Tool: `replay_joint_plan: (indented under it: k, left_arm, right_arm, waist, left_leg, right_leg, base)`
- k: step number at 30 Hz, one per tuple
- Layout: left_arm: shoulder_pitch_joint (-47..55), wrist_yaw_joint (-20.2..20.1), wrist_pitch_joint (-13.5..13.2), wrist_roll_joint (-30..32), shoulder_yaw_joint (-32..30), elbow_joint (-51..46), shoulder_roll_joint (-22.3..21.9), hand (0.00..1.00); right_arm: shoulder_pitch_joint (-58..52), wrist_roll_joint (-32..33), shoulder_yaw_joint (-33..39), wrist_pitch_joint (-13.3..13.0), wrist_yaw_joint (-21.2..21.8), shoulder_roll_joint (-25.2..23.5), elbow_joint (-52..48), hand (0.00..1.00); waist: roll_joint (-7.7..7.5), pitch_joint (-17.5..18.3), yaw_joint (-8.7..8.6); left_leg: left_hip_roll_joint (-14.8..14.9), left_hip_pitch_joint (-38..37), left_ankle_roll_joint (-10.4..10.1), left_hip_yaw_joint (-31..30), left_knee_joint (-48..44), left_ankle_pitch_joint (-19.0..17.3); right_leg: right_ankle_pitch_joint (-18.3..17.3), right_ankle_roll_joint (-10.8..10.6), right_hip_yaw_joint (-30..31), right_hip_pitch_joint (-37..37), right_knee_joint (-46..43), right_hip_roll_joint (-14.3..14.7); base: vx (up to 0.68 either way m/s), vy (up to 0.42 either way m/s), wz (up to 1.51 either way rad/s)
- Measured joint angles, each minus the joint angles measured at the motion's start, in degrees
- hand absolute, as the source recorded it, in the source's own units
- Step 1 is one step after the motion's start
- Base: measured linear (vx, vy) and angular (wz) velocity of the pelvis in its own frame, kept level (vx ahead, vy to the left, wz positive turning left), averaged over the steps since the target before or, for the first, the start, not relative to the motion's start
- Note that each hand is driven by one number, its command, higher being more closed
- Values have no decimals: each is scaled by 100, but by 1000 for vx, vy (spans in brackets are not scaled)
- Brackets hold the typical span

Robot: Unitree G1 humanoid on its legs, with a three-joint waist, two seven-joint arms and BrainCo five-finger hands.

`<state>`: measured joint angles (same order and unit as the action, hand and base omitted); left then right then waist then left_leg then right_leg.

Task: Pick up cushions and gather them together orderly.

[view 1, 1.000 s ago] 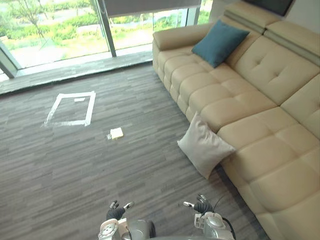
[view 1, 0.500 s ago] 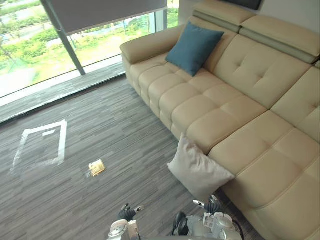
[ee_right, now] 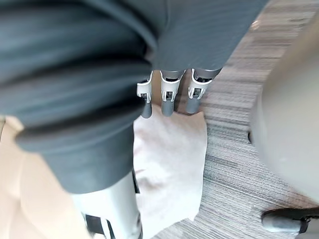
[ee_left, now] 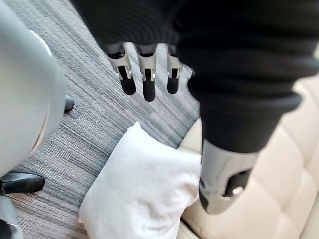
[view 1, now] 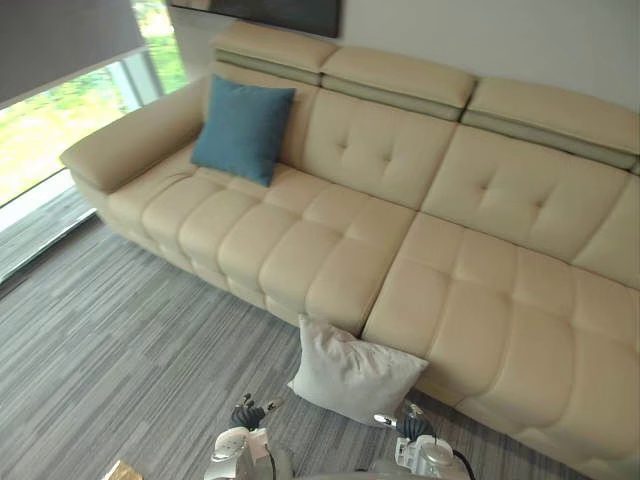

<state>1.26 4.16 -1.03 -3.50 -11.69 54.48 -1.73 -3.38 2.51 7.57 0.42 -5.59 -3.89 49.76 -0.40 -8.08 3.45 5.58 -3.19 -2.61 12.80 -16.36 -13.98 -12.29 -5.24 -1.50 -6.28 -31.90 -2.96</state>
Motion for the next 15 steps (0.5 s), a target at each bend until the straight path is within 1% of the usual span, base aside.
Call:
replay_joint_plan:
  k: [2, 3, 4, 5, 6, 7, 8, 9, 10, 11, 12, 13, 14, 15]
  left_arm:
    - [27, 45, 12, -1, 25, 30, 16, 0]
    - [55, 53, 10, -2, 34, 28, 31, 0]
    - [71, 58, 9, -2, 37, 34, 52, 0]
    - [73, 58, 10, -3, 37, 37, 75, 0]
    - [61, 55, 10, -3, 39, 107, 105, 0]
    - [24, 51, 16, -2, 62, 205, 97, 0]
    - [-1, 46, 27, 4, 138, 247, 90, 0]
    - [-5, 40, 26, 6, 161, 246, 70, 0]
    - [-21, 26, 26, 9, 158, 242, 26, 0]
    - [-26, 14, 22, 5, 157, 203, 18, 0]
    - [-25, 12, 20, 4, 156, 165, 8, 0]
    - [-18, 9, 20, -2, 156, 85, -24, 0]
    - [-13, 9, 17, -1, 156, 40, -57, 0]
    - [5, 10, 16, 0, 152, 15, -67, 0]
  right_arm:
    - [-2, -2, 1, -6, -2, 2, -16, 0]
    - [-27, -4, 0, -8, 0, 19, -18, 0]
    - [-7, -10, 2, -11, -1, 45, -12, 0]
    - [4, -13, 2, -11, -1, 45, 12, 0]
    - [12, -15, 27, -14, -3, 45, 79, 0]
    - [74, -16, 52, -16, -4, 47, 109, 0]
    - [113, -15, 128, -17, -6, 112, 125, 0]
    - [117, -13, 148, -16, -5, 148, 133, 0]
    - [105, -12, 217, -16, -6, 184, 151, 0]
    - [75, -11, 291, -16, -7, 184, 151, 0]
    - [48, -10, 297, -16, -9, 195, 150, 0]
    - [1, -4, 296, -20, -10, 228, 146, 0]
    - [-7, -2, 295, -16, -12, 256, 148, 0]
    - [3, 2, 294, -16, -15, 257, 147, 0]
  waist:
    - [2, 5, -15]
    - [5, 13, -23]
    - [1, 16, -17]
    - [-18, 25, -5]
    - [-27, 38, -16]
    - [20, 58, -59]
    - [108, 29, -102]
    - [139, 20, -104]
    - [169, 11, -103]
    - [149, -2, -104]
    - [141, -11, -95]
    - [171, -22, -25]
    - [223, -27, 21]
    - [222, -30, 16]
  left_leg:
    - [28, -320, 0, 344, 181, 0]
    - [68, -413, 0, 578, 305, 0]
    - [79, -524, -5, 783, 456, 3]
    - [72, -603, -40, 909, 535, 21]
    - [65, -616, -115, 1003, 589, 63]
    - [106, -583, -191, 1011, 647, 113]
    - [152, -579, -216, 989, 613, 128]
    - [187, -571, -217, 967, 540, 129]
    - [277, -479, -219, 851, 183, 130]
    - [403, -248, -223, 658, -508, 128]
    - [481, -91, -223, 554, -933, 129]
    - [631, 186, -249, 366, -1637, 147]
    - [720, 333, -283, 206, -2079, 166]
    - [721, 374, -243, 47, -2179, 69]
  right_leg:
    - [-36, 86, -614, -53, -228, -343]
    - [-2, 183, -1073, -56, -141, -568]
    - [128, 275, -1426, -68, 113, -728]
    - [261, 291, -1568, -76, 347, -798]
    - [236, 305, -1577, -39, 569, -723]
    - [229, 337, -1508, -18, 795, -570]
    - [194, 400, -1410, 40, 984, -453]
    - [170, 439, -1372, 96, 1078, -405]
    - [149, 467, -1378, 276, 1264, -355]
    - [151, 470, -1395, 464, 1402, -314]
    - [150, 472, -1400, 566, 1447, -281]
    - [116, 528, -1374, 677, 1480, -195]
    - [78, 580, -1309, 712, 1465, -140]
    - [62, 583, -1240, 713, 1464, -130]
  base:
    - [46, 72, -82]
    - [22, 10, -90]
    - [79, -32, -91]
    - [128, -73, -85]
    - [144, -143, -79]
    - [107, -169, -70]
    - [116, -206, -48]
    - [100, -161, -24]
    - [99, -184, -1]
    - [67, -180, 5]
    - [53, -180, 2]
    - [23, -99, -22]
    - [8, -25, -32]
    - [-2, 13, -32]
